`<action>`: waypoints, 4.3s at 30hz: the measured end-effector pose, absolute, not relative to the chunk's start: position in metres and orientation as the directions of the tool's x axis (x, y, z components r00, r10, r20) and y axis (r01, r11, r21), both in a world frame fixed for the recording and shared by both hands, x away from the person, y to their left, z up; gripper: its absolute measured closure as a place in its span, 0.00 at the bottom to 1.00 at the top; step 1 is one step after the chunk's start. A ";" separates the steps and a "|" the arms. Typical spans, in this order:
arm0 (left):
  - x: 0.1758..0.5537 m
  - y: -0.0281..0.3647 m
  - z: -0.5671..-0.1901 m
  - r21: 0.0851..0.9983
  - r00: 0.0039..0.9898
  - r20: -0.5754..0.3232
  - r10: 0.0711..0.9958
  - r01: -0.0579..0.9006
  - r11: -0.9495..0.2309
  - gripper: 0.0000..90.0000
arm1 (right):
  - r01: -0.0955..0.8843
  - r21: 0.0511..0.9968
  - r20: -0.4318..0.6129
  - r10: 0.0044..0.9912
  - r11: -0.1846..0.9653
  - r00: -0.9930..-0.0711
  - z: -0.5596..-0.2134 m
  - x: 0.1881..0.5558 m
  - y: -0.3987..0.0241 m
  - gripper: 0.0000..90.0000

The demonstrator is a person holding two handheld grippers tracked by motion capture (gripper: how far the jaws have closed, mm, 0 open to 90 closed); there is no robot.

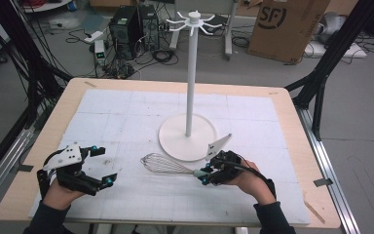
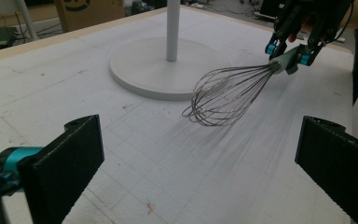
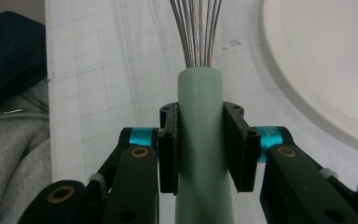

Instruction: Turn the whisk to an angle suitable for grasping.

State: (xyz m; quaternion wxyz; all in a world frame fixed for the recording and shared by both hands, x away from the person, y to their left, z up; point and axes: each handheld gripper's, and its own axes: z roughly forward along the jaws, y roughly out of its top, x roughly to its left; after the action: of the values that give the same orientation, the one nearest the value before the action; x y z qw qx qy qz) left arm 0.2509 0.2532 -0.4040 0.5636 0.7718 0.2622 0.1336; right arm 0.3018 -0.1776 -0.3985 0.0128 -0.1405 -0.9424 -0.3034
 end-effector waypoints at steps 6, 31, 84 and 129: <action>0.251 0.253 -0.404 0.940 0.826 -0.090 0.557 0.255 -0.226 0.02 | 0.265 0.561 0.119 0.240 0.784 -0.963 -0.399 0.306 -0.168 0.77; 0.249 0.255 -0.401 0.941 0.841 -0.088 0.534 0.245 -0.231 0.02 | 0.080 0.525 0.054 0.060 0.847 -0.997 -0.409 0.314 -0.100 0.77; 0.247 0.255 -0.400 0.940 0.845 -0.081 0.529 0.242 -0.242 0.02 | -0.005 0.591 0.040 -0.036 0.807 -0.999 -0.422 0.317 -0.062 0.69; 0.248 0.256 -0.404 0.931 0.841 -0.090 0.533 0.261 -0.256 0.02 | 0.302 0.838 0.057 0.478 0.455 -0.876 -0.404 0.260 -0.254 0.01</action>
State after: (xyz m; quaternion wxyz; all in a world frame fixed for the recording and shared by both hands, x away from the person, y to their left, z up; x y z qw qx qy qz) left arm 0.2482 0.2560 -0.4041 0.5548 0.7829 0.2536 0.1224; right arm 0.2596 -0.2539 -0.4044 -0.0938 -0.2302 -0.8476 -0.4687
